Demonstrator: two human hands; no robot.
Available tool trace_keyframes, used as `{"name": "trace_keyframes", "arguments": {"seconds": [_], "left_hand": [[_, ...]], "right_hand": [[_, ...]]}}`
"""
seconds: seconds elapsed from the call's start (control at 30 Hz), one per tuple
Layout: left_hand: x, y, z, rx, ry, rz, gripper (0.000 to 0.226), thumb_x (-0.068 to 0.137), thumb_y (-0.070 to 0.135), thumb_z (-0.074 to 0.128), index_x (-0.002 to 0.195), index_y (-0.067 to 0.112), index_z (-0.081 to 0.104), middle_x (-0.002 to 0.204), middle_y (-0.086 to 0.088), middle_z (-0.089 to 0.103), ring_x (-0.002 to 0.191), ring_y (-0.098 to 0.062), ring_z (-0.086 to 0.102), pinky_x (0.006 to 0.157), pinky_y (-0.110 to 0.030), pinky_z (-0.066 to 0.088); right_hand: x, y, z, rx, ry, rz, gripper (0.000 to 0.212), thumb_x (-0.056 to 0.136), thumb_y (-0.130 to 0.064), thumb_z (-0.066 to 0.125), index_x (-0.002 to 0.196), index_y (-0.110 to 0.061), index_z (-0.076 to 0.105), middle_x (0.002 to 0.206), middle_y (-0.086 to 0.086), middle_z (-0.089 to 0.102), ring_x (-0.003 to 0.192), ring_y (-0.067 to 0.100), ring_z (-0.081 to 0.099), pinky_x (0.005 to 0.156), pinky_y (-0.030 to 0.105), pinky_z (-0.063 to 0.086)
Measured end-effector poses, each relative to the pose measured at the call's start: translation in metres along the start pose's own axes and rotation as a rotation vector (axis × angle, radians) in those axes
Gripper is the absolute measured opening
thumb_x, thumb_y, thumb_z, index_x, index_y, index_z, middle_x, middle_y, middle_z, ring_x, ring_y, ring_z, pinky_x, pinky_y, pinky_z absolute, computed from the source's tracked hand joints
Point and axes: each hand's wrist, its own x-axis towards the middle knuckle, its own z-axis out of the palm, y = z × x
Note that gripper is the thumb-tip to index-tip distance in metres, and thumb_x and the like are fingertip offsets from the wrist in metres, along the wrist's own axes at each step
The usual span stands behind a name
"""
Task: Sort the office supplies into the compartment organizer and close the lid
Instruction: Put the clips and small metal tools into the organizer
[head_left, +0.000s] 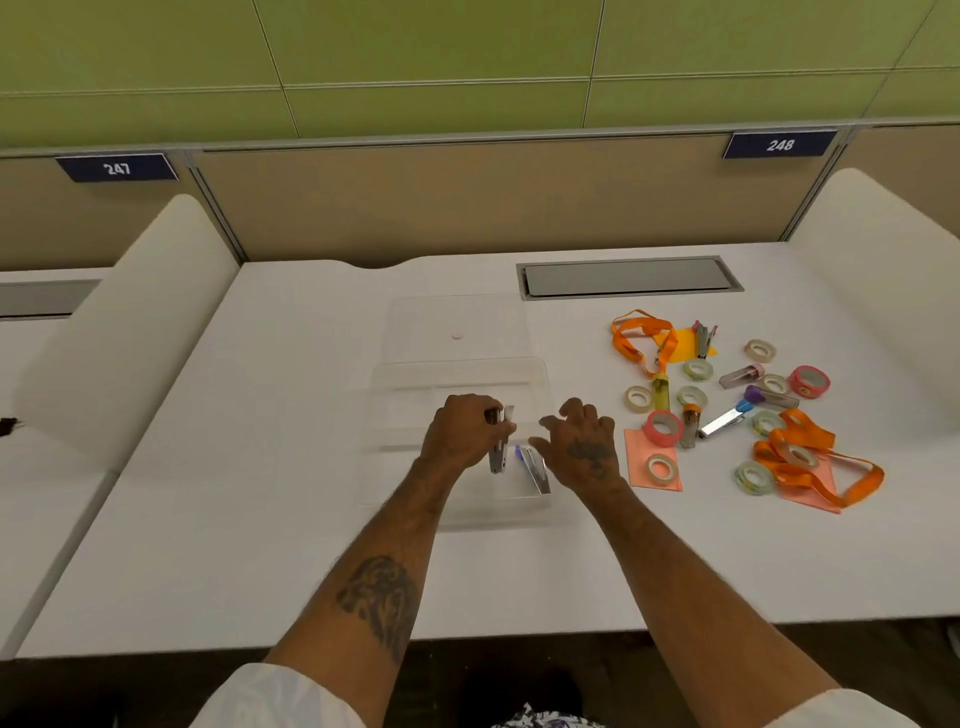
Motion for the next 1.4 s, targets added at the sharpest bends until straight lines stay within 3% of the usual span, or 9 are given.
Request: {"name": "trace_keyframes", "arguments": {"seconds": [0.27, 0.53, 0.7, 0.8, 0.87, 1.0, 1.1, 1.23, 1.4], "left_hand": [[-0.003, 0.011, 0.025, 0.187, -0.068, -0.077, 0.031, 0.077, 0.044, 0.072, 0.088, 0.015, 0.071, 0.090, -0.005, 0.070, 0.085, -0.026, 0.066, 0.069, -0.030, 0.048], [-0.003, 0.009, 0.033, 0.358, -0.079, -0.081, 0.037, 0.085, 0.045, 0.063, 0.112, 0.020, 0.067, 0.120, -0.003, 0.060, 0.109, -0.026, 0.060, 0.088, -0.034, 0.047], [0.001, 0.002, 0.021, 0.390, -0.025, -0.063, 0.038, 0.092, 0.042, 0.055, 0.121, 0.019, 0.063, 0.128, -0.005, 0.054, 0.112, -0.028, 0.057, 0.088, -0.034, 0.043], [0.004, -0.004, 0.015, 0.464, -0.006, 0.005, 0.056, 0.096, 0.047, 0.048, 0.143, 0.019, 0.043, 0.148, -0.010, 0.038, 0.133, -0.029, 0.041, 0.101, -0.042, 0.040], [0.005, -0.008, 0.011, 0.535, 0.012, 0.058, 0.068, 0.097, 0.052, 0.042, 0.154, 0.021, 0.021, 0.161, -0.012, 0.017, 0.147, -0.030, 0.018, 0.114, -0.048, 0.026], [0.006, -0.015, 0.008, 0.660, 0.046, 0.137, 0.078, 0.095, 0.066, 0.026, 0.154, 0.029, -0.009, 0.163, -0.010, -0.015, 0.150, -0.030, -0.013, 0.119, -0.053, -0.002], [0.008, -0.015, 0.010, 0.682, 0.080, 0.175, 0.080, 0.090, 0.072, 0.017, 0.151, 0.033, -0.019, 0.161, -0.008, -0.022, 0.148, -0.030, -0.019, 0.117, -0.054, -0.008], [0.014, -0.010, 0.018, 0.653, 0.103, 0.225, 0.080, 0.085, 0.075, 0.003, 0.148, 0.035, -0.024, 0.159, -0.005, -0.027, 0.147, -0.028, -0.023, 0.117, -0.054, -0.009], [0.029, 0.008, 0.035, 0.610, 0.088, 0.302, 0.080, 0.084, 0.076, -0.001, 0.148, 0.035, -0.024, 0.159, -0.004, -0.028, 0.146, -0.026, -0.026, 0.117, -0.052, -0.012]], "right_hand": [[0.005, 0.026, -0.012, 0.105, 0.085, 0.094, 0.031, 0.086, -0.034, 0.065, 0.108, -0.012, 0.069, 0.118, 0.014, 0.057, 0.106, 0.034, 0.055, 0.085, 0.044, 0.042], [0.000, 0.040, -0.010, 0.140, 0.045, 0.101, 0.032, 0.090, -0.037, 0.060, 0.112, -0.015, 0.067, 0.127, 0.011, 0.054, 0.113, 0.030, 0.053, 0.090, 0.043, 0.044], [-0.001, 0.041, -0.009, 0.146, 0.037, 0.076, 0.036, 0.091, -0.039, 0.058, 0.115, -0.014, 0.065, 0.133, 0.011, 0.051, 0.118, 0.030, 0.050, 0.093, 0.044, 0.044], [0.000, 0.040, -0.009, 0.144, 0.026, 0.068, 0.047, 0.091, -0.047, 0.055, 0.125, -0.014, 0.059, 0.145, 0.017, 0.042, 0.133, 0.035, 0.039, 0.100, 0.049, 0.040], [0.000, 0.039, -0.008, 0.134, -0.024, 0.074, 0.061, 0.092, -0.057, 0.046, 0.139, -0.018, 0.046, 0.155, 0.020, 0.024, 0.144, 0.038, 0.020, 0.109, 0.055, 0.030], [0.000, 0.036, -0.007, 0.066, -0.090, 0.087, 0.089, 0.078, -0.080, -0.001, 0.153, -0.032, 0.006, 0.160, 0.013, -0.015, 0.147, 0.034, -0.014, 0.115, 0.059, 0.007], [-0.003, 0.037, -0.008, 0.044, -0.080, 0.106, 0.098, 0.068, -0.083, -0.019, 0.152, -0.035, -0.002, 0.159, 0.012, -0.021, 0.147, 0.034, -0.017, 0.116, 0.061, 0.006], [-0.009, 0.043, -0.013, 0.010, -0.079, 0.175, 0.096, 0.068, -0.080, -0.022, 0.151, -0.036, -0.006, 0.159, 0.012, -0.019, 0.147, 0.035, -0.013, 0.116, 0.062, 0.005], [-0.020, 0.067, -0.022, -0.037, -0.040, 0.248, 0.094, 0.073, -0.077, -0.018, 0.153, -0.032, 0.004, 0.161, 0.016, -0.006, 0.148, 0.036, -0.005, 0.114, 0.060, -0.004]]}}
